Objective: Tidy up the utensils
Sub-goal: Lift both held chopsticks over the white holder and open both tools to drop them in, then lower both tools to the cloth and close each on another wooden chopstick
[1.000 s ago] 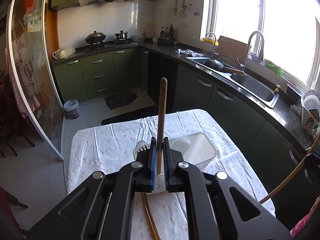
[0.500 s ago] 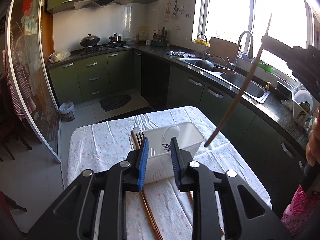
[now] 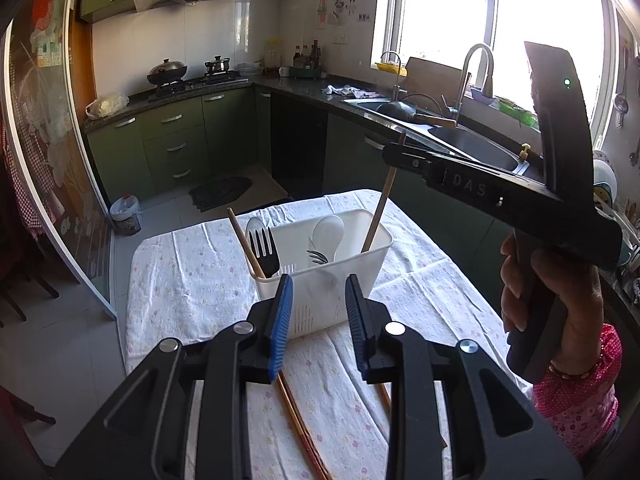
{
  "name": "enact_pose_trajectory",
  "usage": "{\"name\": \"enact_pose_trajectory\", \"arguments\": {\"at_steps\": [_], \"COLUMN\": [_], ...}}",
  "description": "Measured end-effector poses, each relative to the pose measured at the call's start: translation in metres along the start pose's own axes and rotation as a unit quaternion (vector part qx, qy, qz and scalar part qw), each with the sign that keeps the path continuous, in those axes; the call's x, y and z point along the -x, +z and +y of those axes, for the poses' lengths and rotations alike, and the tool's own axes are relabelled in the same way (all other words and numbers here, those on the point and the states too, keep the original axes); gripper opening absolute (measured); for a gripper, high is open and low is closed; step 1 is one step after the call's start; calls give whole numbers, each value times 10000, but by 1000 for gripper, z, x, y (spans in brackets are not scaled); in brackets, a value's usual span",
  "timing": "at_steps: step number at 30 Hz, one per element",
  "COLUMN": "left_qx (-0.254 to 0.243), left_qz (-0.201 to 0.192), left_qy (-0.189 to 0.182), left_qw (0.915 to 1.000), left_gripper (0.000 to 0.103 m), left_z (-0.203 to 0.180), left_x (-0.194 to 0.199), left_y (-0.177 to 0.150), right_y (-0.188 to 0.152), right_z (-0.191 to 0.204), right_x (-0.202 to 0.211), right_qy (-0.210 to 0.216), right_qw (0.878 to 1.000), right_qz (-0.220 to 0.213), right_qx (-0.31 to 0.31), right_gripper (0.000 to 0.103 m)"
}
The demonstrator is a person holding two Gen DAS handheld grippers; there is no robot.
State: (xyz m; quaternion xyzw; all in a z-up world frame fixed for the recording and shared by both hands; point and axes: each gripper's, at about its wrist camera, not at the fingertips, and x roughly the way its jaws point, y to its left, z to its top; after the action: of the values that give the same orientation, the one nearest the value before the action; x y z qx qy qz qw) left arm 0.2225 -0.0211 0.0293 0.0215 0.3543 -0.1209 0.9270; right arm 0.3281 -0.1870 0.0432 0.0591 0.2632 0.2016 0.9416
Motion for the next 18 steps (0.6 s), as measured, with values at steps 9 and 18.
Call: {"name": "enact_pose_trajectory", "arguments": {"at_steps": [9,18], "left_qx": [129,451], "left_qz": [892,2059], "left_qy": [197,727], "left_qw": [9957,9748], "left_gripper": [36,14], "left_z": [11,42], "left_x": [-42,-113], "left_y": [-41,-94], "right_y": [-50,-134], "right_z": [-19,-38], "right_x": [58,61], "right_qy": [32,-163], "right_qw": [9997,9972], "right_qz": [-191,730], "right_qx": [-162,-80], "right_gripper": [38,38]}}
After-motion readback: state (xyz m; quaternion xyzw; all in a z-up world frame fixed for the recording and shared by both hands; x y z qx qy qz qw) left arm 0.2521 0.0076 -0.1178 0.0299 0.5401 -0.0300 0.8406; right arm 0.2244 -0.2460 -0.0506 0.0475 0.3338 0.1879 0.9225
